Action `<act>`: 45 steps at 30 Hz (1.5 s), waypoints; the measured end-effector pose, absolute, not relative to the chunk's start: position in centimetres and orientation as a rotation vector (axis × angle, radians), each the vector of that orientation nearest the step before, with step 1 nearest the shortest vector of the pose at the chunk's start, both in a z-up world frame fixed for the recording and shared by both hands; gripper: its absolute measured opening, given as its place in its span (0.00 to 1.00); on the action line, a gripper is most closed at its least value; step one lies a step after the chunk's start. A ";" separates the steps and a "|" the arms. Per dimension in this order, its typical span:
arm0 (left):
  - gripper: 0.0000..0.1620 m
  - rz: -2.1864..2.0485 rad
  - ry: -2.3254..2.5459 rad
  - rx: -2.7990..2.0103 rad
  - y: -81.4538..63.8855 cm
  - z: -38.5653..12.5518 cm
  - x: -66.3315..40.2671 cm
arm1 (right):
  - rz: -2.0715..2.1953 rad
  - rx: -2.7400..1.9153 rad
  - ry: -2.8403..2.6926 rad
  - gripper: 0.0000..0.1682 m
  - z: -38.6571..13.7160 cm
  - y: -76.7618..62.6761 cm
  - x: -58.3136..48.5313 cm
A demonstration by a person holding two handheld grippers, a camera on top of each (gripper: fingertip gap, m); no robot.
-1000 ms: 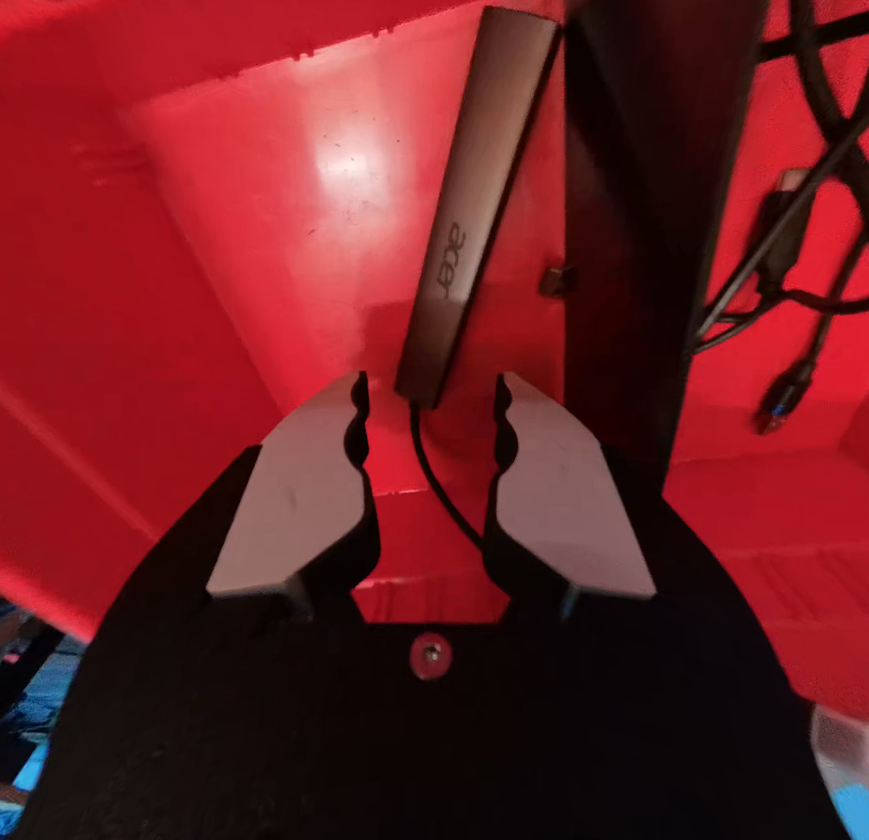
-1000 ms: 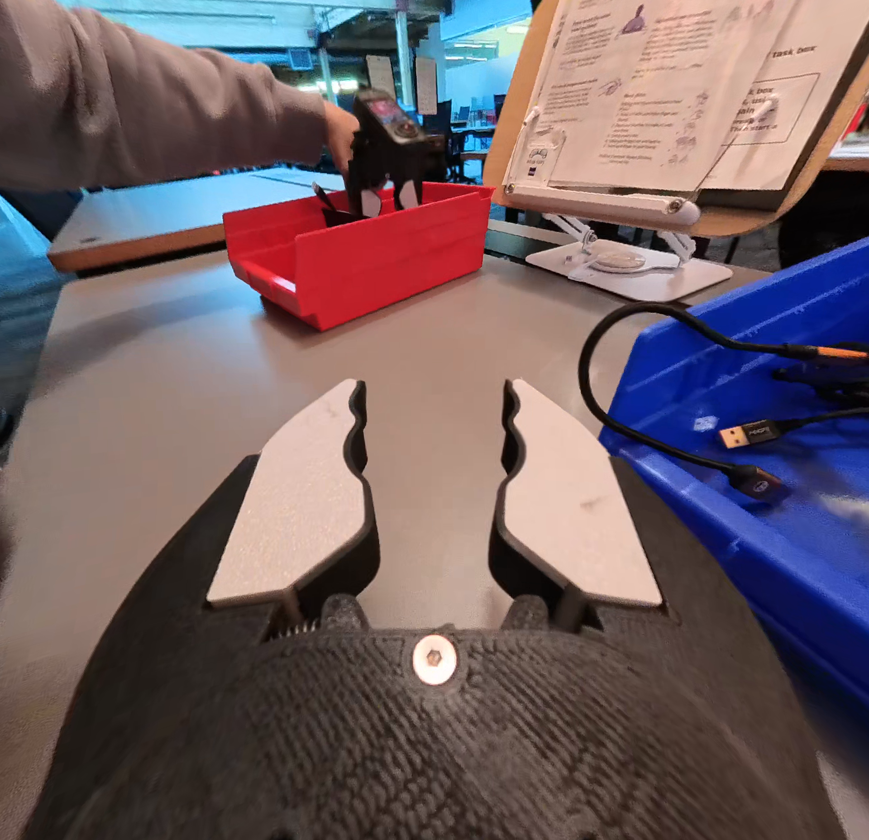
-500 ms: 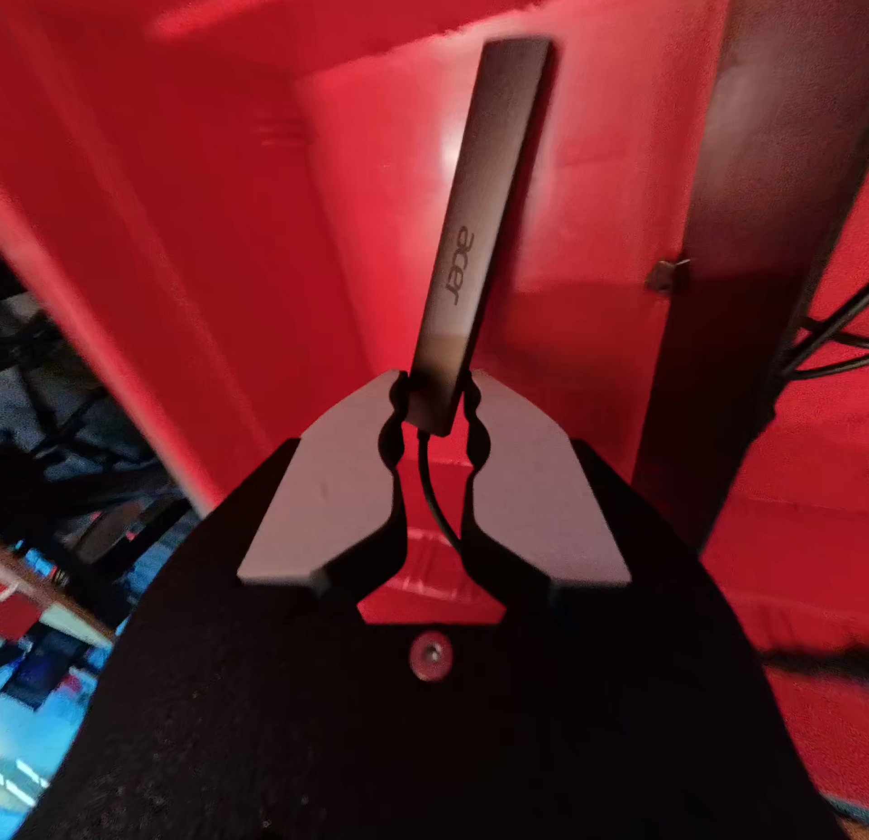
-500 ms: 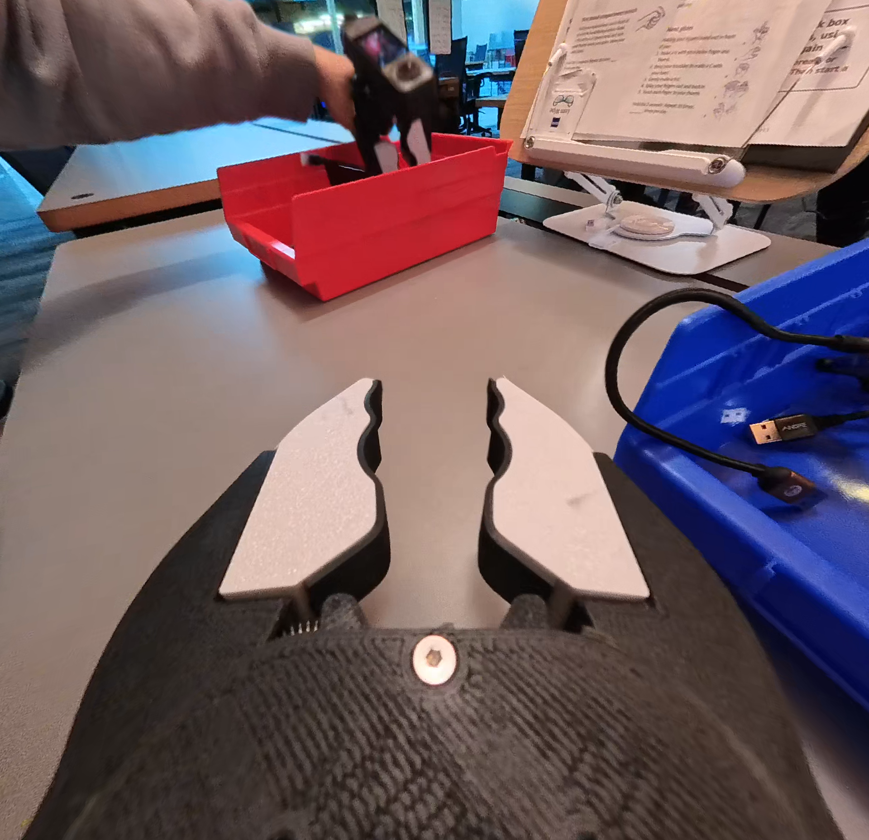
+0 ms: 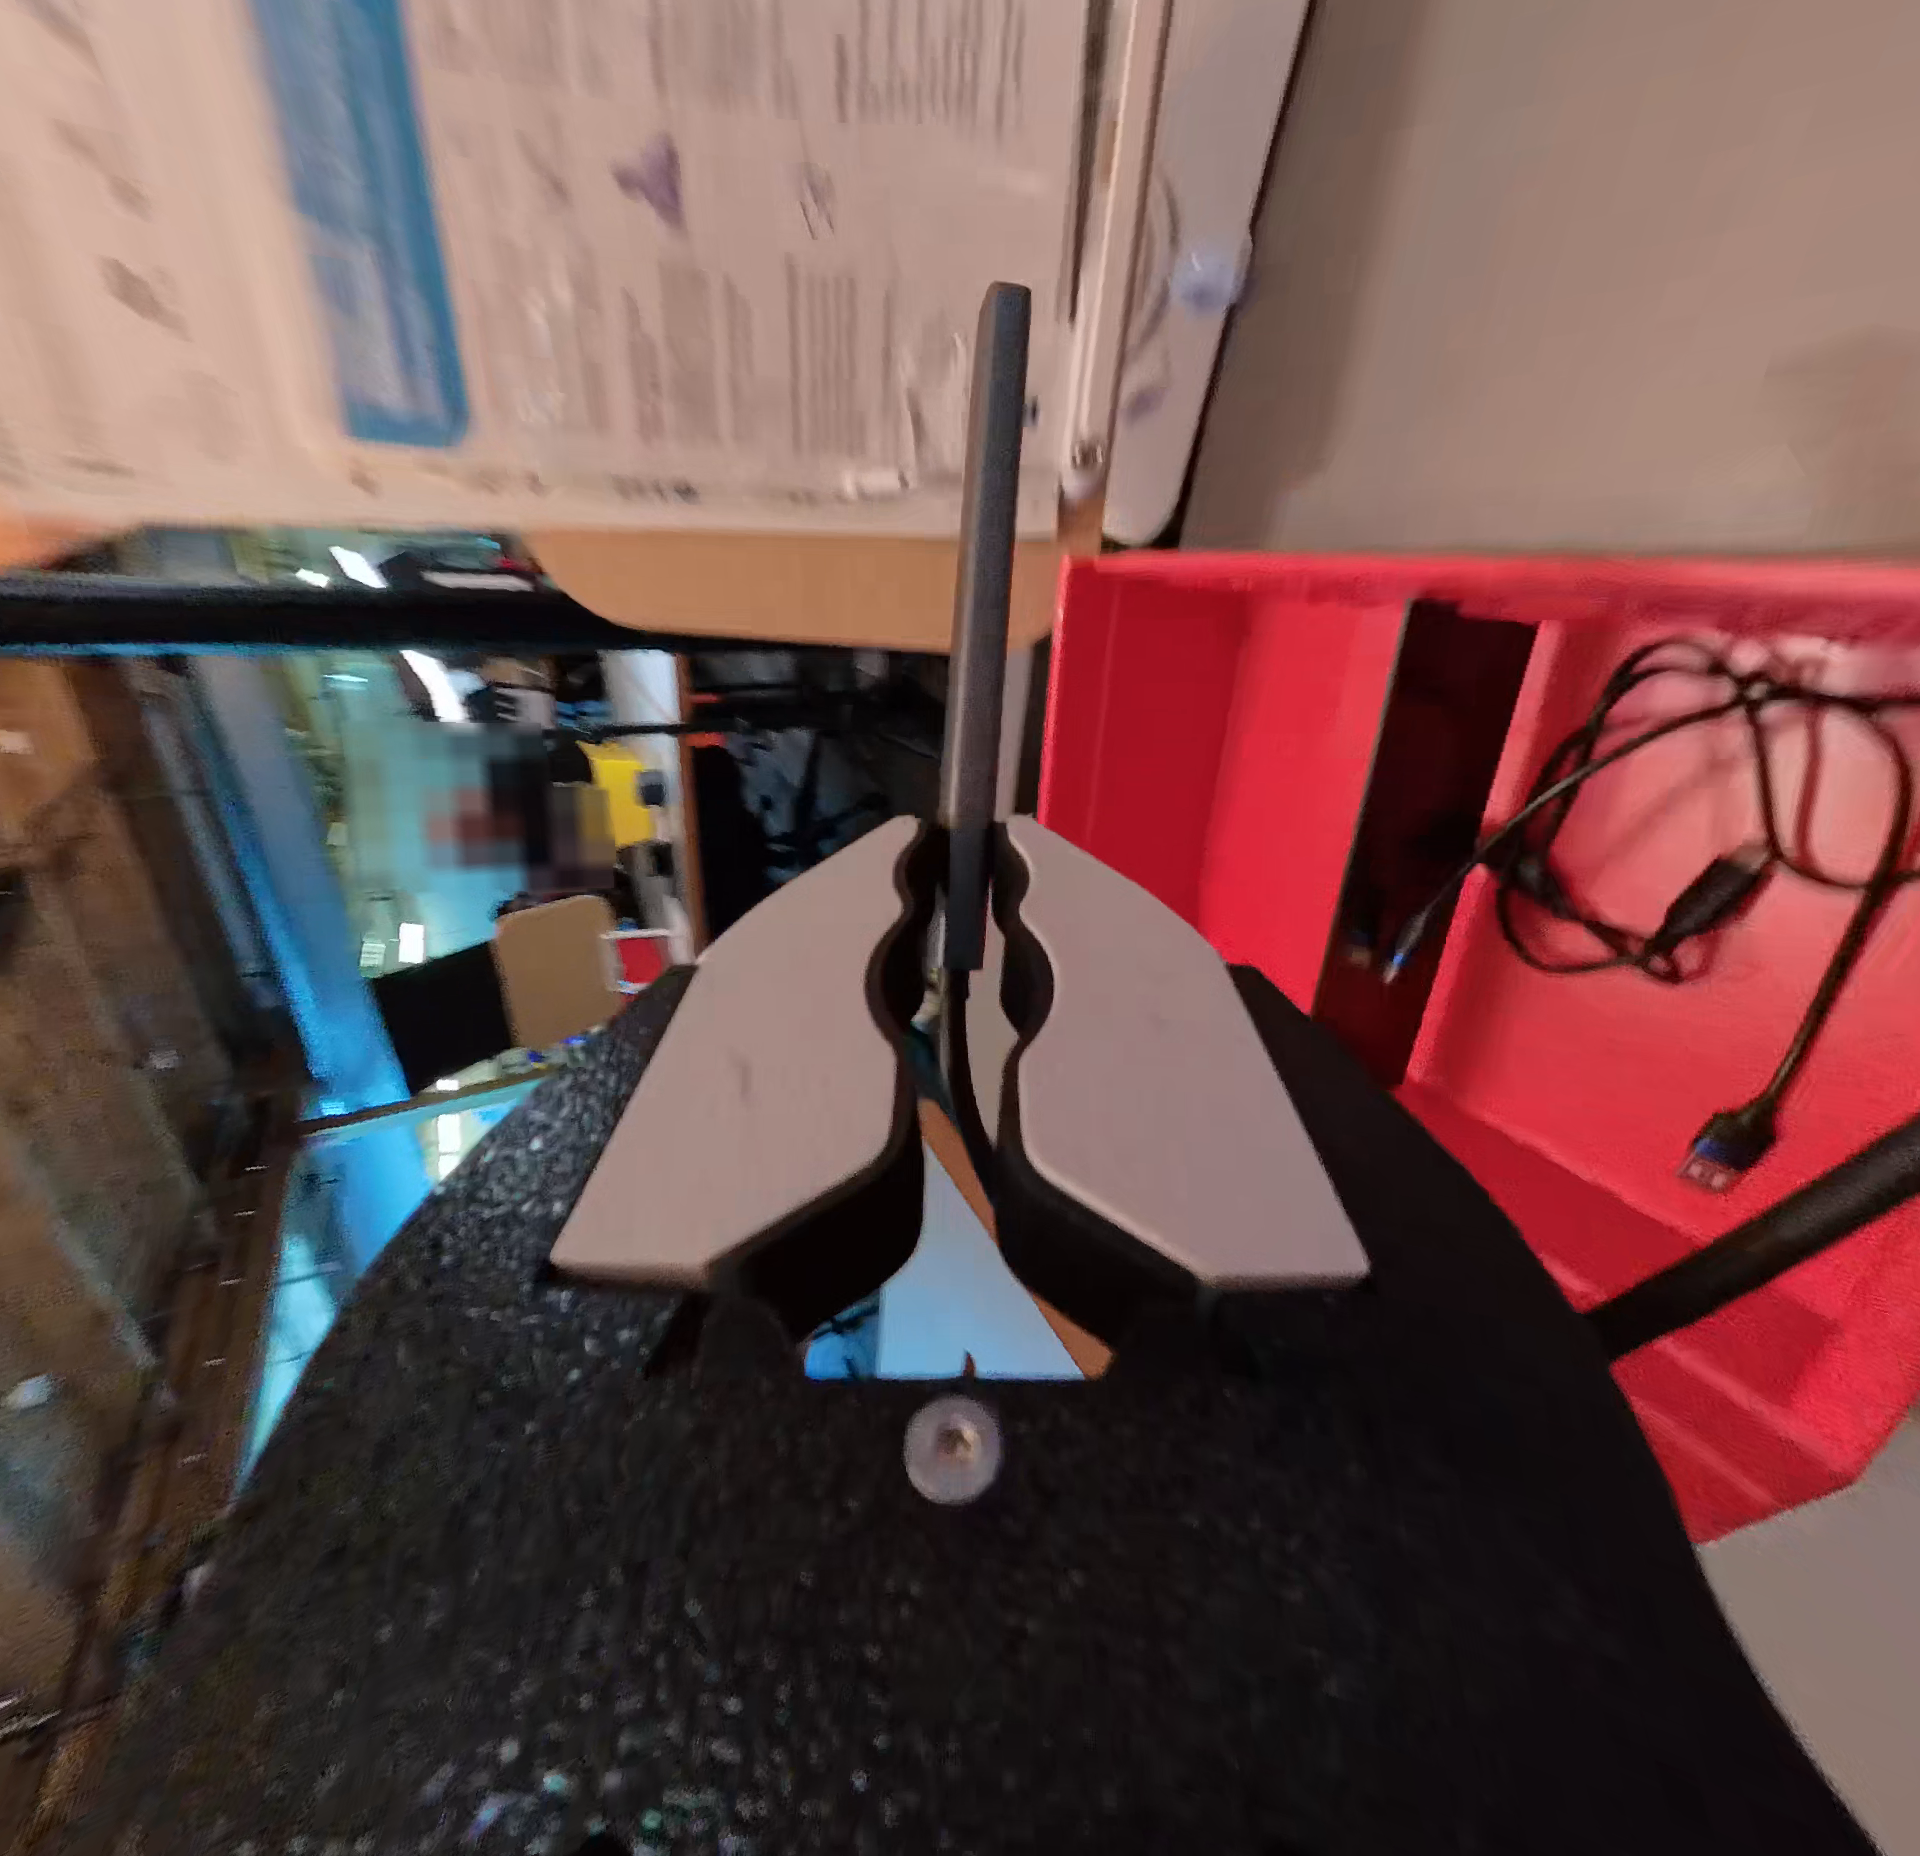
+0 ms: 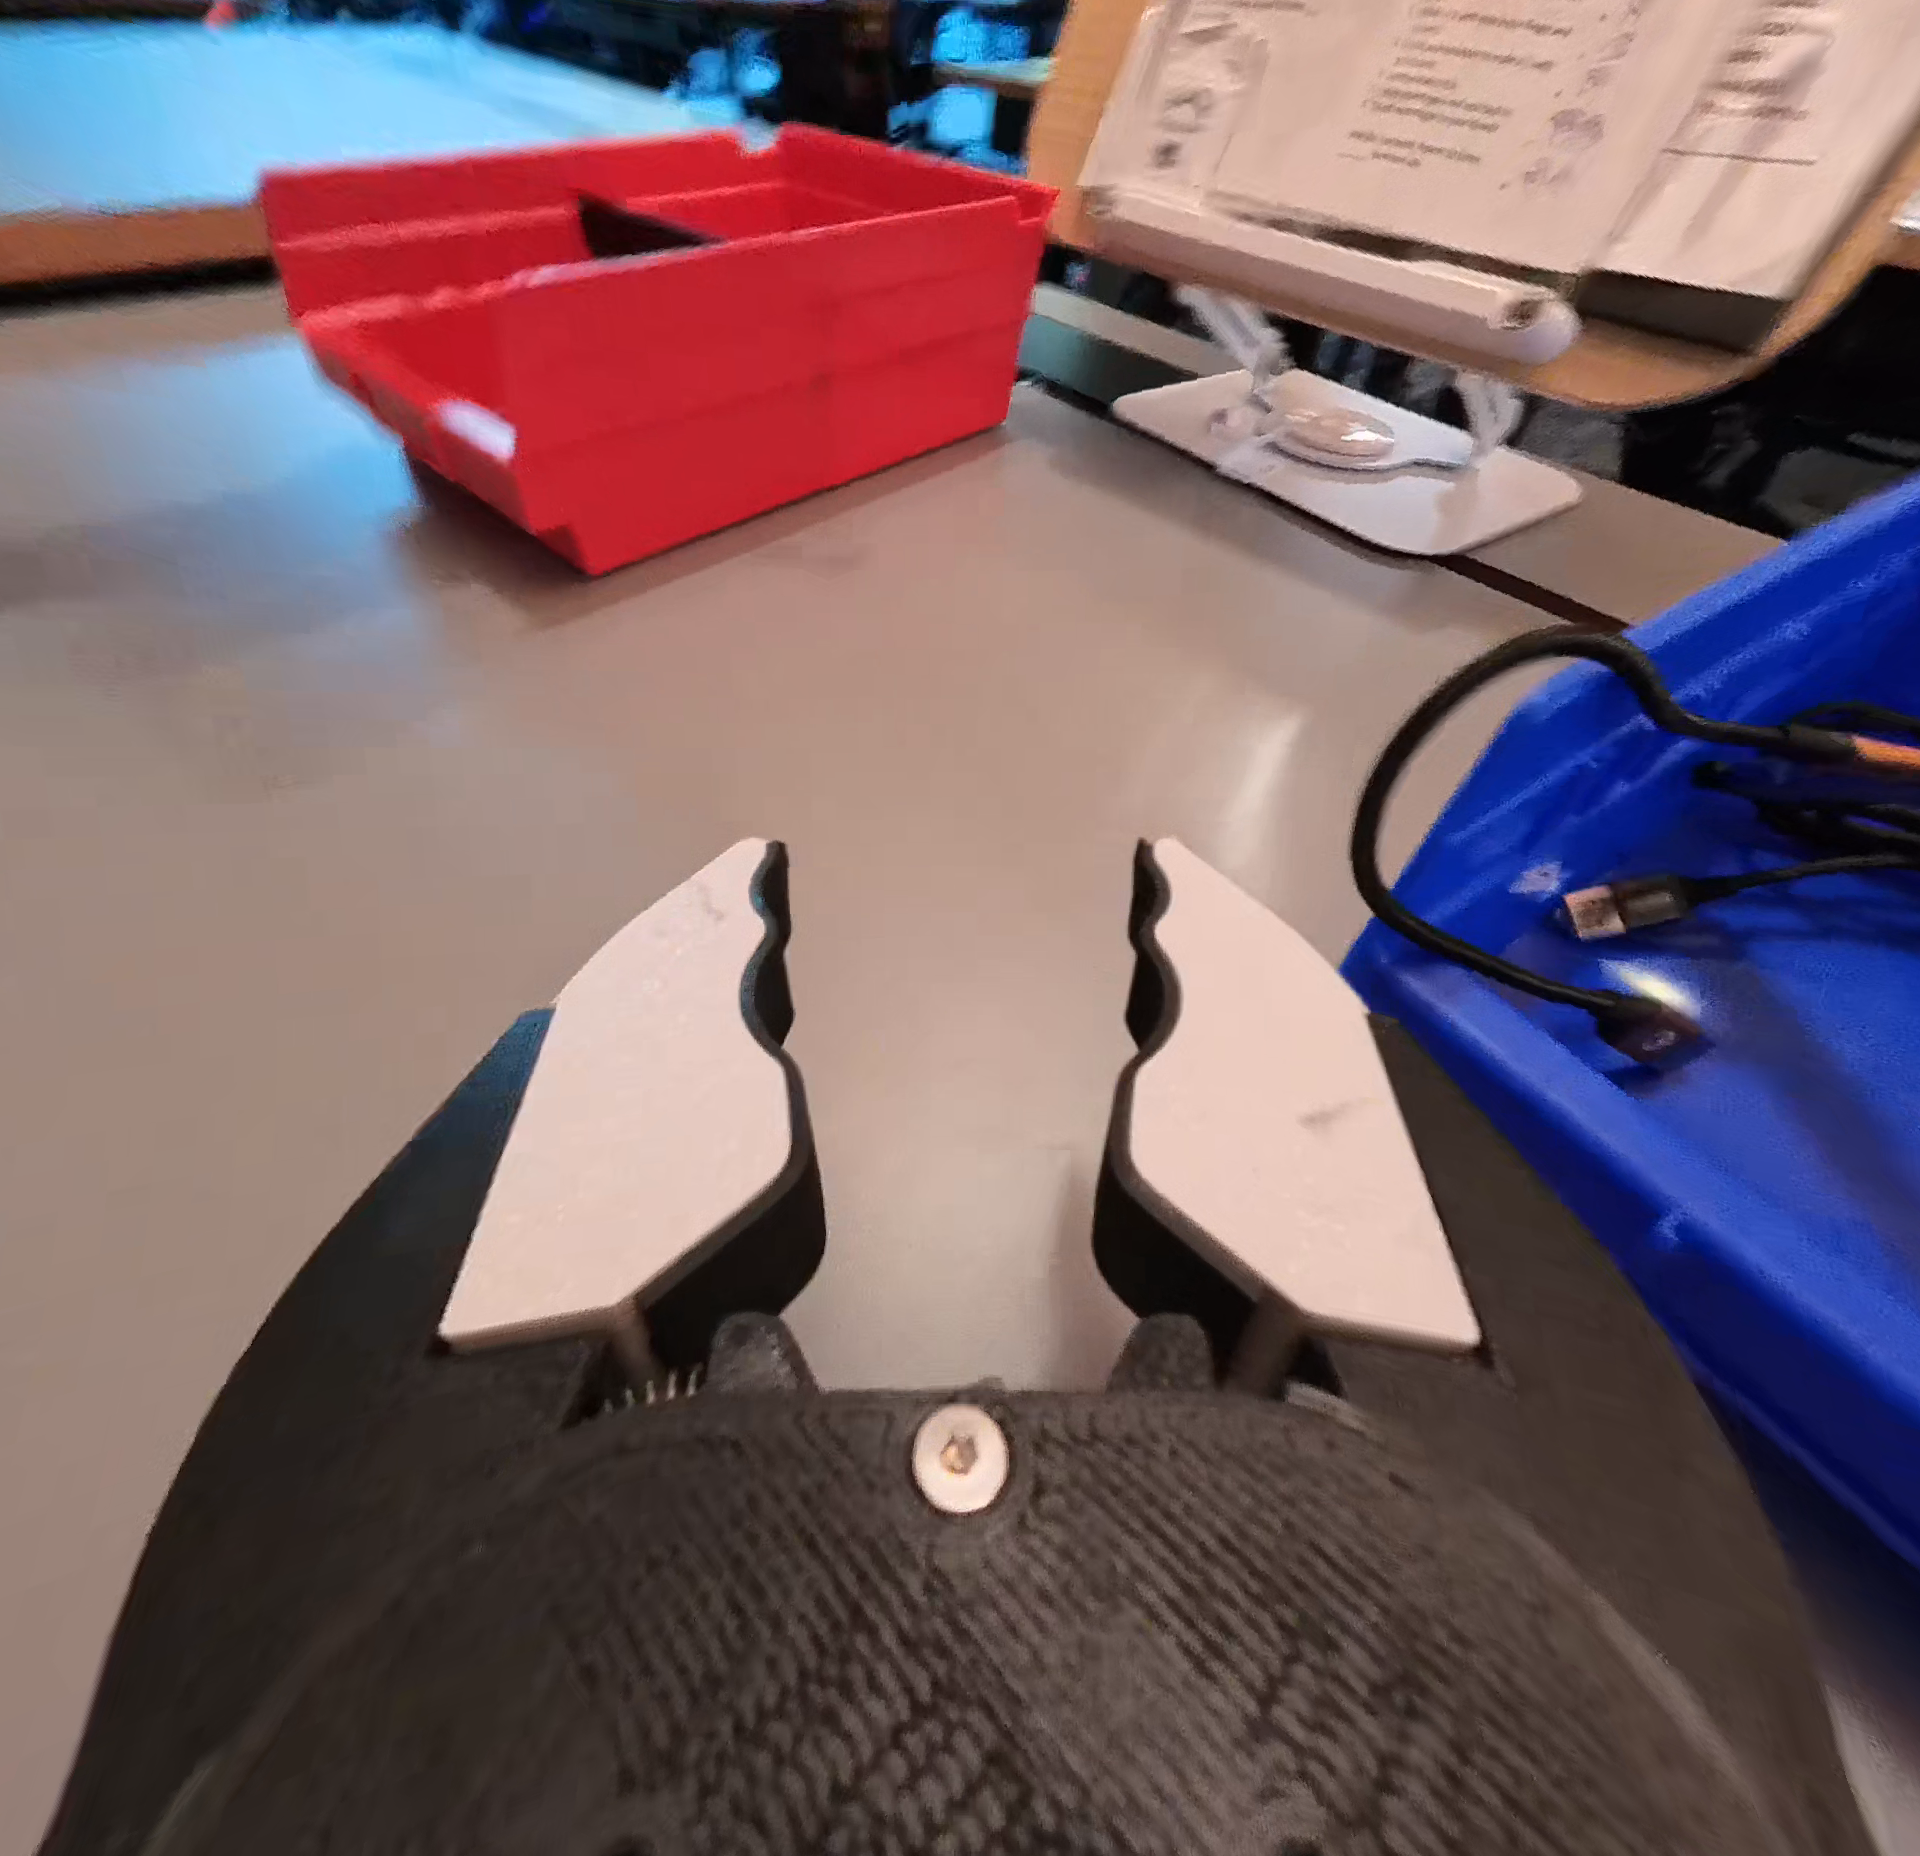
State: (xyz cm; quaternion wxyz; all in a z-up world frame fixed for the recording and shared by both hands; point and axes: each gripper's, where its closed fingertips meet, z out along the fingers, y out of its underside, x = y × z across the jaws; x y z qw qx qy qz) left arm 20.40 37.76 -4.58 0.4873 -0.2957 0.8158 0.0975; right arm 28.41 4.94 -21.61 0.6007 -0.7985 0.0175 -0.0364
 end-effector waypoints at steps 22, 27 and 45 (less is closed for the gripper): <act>0.07 0.087 1.493 -0.352 8.7 -13.1 18.4 | 0.865 -1.146 0.404 0.06 -12.5 6.0 21.2; 0.11 -0.148 1.584 -0.369 6.5 -13.1 17.5 | 0.918 -1.146 0.230 0.05 -11.5 4.7 20.7; 0.07 -1.178 2.242 -0.809 2.4 -11.4 18.0 | 0.273 -1.695 -0.397 0.02 -14.5 3.8 17.2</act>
